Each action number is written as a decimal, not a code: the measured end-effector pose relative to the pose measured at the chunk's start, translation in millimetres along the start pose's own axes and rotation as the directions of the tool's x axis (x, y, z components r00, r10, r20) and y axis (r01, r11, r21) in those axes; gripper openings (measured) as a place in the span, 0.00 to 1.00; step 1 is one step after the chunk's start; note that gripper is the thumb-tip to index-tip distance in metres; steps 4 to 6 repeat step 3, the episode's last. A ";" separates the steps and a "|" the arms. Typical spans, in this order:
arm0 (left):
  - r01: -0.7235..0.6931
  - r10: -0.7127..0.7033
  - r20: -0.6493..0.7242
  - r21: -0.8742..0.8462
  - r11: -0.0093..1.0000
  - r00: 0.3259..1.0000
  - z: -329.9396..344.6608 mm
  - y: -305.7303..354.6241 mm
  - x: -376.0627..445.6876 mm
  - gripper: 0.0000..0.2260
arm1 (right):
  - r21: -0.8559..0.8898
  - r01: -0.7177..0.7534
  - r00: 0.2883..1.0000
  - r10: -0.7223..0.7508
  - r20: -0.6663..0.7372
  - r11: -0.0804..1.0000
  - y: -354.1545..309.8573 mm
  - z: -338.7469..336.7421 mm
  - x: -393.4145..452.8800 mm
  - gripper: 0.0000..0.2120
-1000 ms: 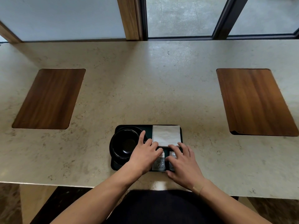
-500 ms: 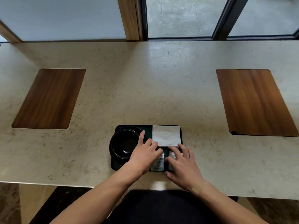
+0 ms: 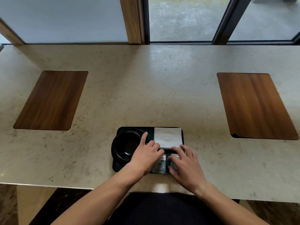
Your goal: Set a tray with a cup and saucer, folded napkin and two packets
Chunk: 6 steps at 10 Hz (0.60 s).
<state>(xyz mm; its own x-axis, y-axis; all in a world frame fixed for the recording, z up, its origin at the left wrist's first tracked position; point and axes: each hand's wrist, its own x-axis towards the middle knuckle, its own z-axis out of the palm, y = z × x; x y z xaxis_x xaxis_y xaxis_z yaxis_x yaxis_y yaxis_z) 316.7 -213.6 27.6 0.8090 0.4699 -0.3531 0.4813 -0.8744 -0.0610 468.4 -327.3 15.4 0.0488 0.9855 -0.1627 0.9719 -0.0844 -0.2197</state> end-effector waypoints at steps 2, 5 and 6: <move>0.004 -0.036 -0.224 -0.140 0.990 0.974 -10.8 -15.5 -9.4 0.17 | 0.127 0.024 0.978 0.003 -0.207 0.992 3.7 -20.7 11.8 0.11; 0.038 -0.145 -0.340 -0.304 0.952 0.929 -15.9 -28.3 -17.4 0.16 | 0.127 0.030 0.965 0.004 -0.264 0.991 6.0 -28.4 17.8 0.12; 0.038 -0.145 -0.340 -0.304 0.952 0.929 -15.9 -28.3 -17.4 0.16 | 0.127 0.030 0.965 0.004 -0.264 0.991 6.0 -28.4 17.8 0.12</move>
